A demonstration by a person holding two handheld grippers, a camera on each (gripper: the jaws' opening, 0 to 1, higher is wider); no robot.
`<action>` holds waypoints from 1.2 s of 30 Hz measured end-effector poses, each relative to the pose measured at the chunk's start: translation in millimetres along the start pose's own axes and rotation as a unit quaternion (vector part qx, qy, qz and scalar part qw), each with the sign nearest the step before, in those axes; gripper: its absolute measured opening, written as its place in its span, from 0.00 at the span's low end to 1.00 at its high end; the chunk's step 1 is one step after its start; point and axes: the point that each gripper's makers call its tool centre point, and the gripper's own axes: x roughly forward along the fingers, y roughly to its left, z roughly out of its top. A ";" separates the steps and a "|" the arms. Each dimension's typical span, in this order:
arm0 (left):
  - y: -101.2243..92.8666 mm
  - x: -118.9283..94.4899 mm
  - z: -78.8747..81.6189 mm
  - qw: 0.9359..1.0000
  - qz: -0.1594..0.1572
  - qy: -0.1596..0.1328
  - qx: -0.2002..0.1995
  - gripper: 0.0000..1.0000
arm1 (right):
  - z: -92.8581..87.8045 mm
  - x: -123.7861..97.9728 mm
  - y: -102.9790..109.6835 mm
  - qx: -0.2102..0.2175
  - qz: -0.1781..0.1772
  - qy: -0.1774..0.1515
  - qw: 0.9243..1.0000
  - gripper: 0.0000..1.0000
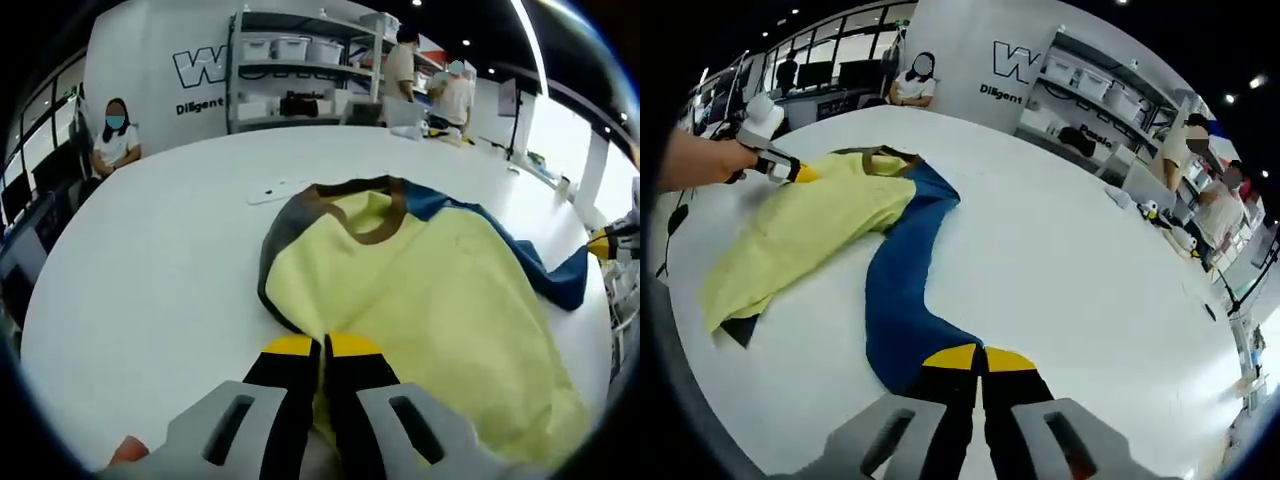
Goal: Fold the garment on the visible template until the final outline fits inside the template.
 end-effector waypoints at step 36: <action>-1.1 0.0 -0.3 1.000 -0.008 -0.001 0.013 0.00 | -39.0 60.9 -134.5 0.075 -0.141 0.044 0.986 0.00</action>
